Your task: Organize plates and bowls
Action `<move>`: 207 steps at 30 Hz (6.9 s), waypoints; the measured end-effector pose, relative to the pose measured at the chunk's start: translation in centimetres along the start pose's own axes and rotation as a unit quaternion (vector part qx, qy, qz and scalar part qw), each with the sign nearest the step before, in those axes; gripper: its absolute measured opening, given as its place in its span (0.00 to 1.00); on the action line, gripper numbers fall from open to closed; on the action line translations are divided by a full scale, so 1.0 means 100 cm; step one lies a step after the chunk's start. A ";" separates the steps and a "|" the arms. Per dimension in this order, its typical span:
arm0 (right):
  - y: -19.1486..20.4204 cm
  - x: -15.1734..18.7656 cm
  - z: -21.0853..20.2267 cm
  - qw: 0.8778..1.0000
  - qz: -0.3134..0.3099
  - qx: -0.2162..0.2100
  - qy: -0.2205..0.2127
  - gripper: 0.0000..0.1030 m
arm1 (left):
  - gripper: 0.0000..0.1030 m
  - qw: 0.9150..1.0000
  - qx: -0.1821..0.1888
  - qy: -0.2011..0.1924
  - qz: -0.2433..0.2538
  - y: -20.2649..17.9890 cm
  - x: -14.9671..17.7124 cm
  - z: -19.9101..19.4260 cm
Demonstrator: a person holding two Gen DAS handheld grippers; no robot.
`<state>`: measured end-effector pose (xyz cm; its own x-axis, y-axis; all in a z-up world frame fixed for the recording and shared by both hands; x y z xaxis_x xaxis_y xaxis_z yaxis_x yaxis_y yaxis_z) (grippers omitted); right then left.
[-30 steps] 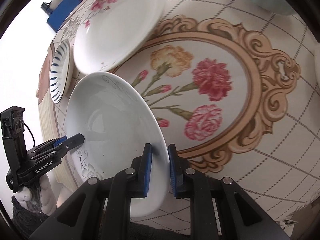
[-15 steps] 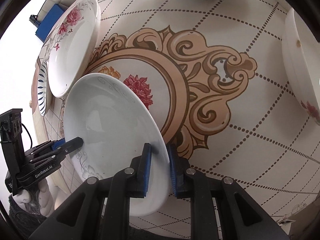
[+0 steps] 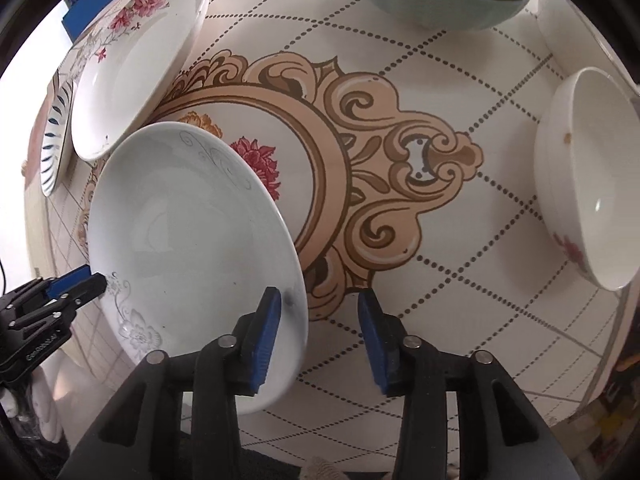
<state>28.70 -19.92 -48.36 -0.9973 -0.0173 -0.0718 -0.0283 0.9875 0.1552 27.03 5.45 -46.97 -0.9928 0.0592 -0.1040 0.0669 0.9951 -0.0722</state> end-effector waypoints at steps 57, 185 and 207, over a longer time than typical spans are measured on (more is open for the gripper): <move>0.383 -0.252 0.107 0.959 -0.216 -0.144 0.111 0.21 | 0.21 0.974 0.075 -0.045 -0.210 0.291 -0.116 0.008; 0.137 -0.025 -0.035 0.998 0.000 -0.015 0.061 0.96 | 0.72 0.999 -0.013 0.016 -0.042 -0.005 -0.055 -0.037; 0.127 -0.214 0.009 0.988 0.065 -0.143 0.003 0.91 | 0.72 0.996 0.051 -0.017 -0.068 0.082 -0.207 0.010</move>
<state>49.70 -6.84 -45.76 -0.9941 0.1049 -0.0274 0.0828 0.8971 0.4340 48.24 12.33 -46.35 -0.9895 -0.0801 -0.1204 -0.0565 0.9806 -0.1876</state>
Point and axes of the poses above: each gripper's, at about its wrist camera, not at the fingertips, and z roughly the way its jaws point, y to its left, x to its underside, the point moved 4 cm from there along z, roughly the way its jaws point, and after that the axes turned 10 degrees about -y, right-handed, at the moved point
